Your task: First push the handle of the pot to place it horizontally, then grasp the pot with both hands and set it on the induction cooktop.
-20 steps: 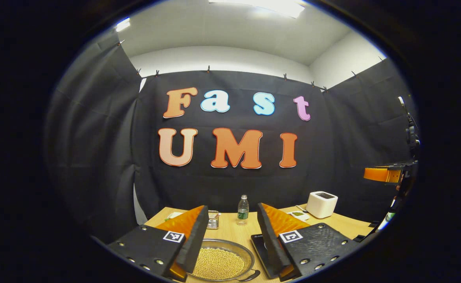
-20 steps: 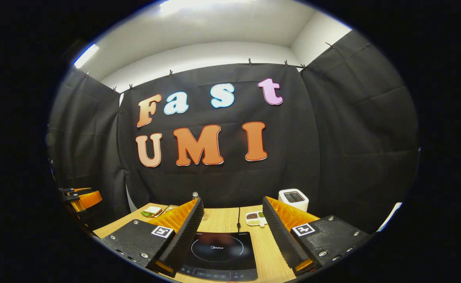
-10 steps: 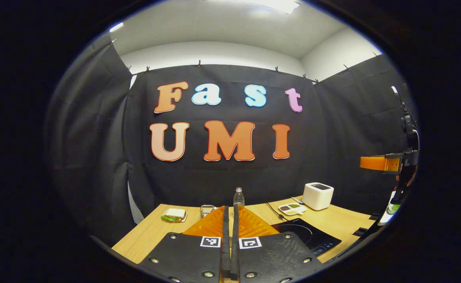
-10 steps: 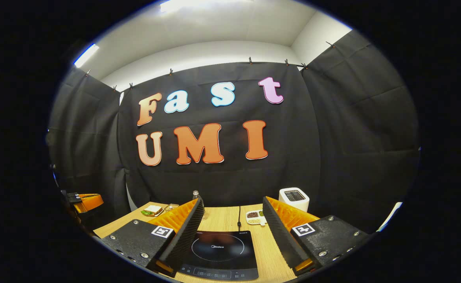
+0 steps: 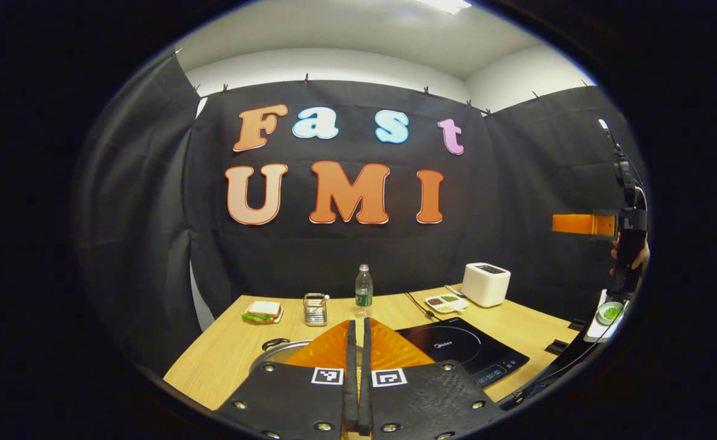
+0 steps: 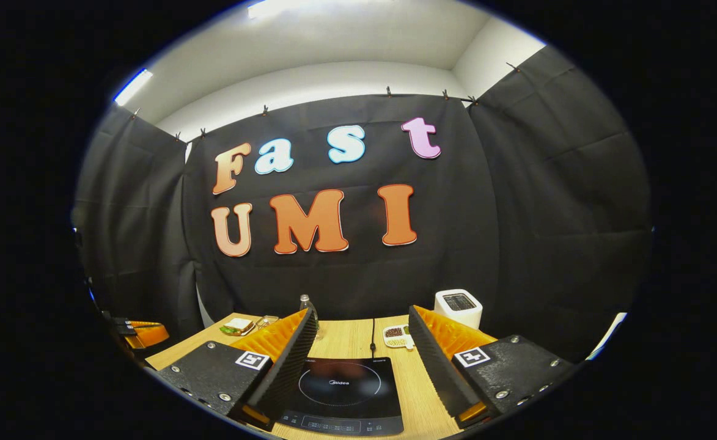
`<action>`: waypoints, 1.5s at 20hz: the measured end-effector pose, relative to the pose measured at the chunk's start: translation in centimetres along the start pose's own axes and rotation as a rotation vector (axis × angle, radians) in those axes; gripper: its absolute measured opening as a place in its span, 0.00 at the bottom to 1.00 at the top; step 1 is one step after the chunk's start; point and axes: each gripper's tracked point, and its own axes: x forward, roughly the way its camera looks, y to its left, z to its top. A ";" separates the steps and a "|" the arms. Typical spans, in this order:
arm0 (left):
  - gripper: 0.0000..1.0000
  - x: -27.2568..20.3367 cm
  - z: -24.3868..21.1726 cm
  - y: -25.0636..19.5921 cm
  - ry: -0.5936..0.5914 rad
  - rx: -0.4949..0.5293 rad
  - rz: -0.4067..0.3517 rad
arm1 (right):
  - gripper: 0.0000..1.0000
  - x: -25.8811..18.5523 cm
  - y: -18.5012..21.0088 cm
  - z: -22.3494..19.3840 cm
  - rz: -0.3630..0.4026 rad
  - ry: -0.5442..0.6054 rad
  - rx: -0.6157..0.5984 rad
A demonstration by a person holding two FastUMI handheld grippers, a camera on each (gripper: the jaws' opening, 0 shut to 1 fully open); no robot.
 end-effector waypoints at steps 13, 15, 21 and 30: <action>0.02 -1.6 -9.3 -0.7 0.216 0.006 -0.049 | 0.94 -0.1 0.3 -0.1 0.016 0.000 0.008; 0.02 -1.9 -11.0 -1.0 0.252 -0.007 -0.059 | 0.94 0.0 0.3 -0.4 0.017 0.004 0.010; 0.02 -2.5 -15.1 -0.8 0.344 -0.022 -0.060 | 0.94 0.1 0.3 -0.3 0.010 0.000 0.002; 0.02 -3.6 -21.1 -0.4 0.495 -0.045 -0.040 | 0.94 0.1 0.3 -0.8 0.021 0.011 -0.002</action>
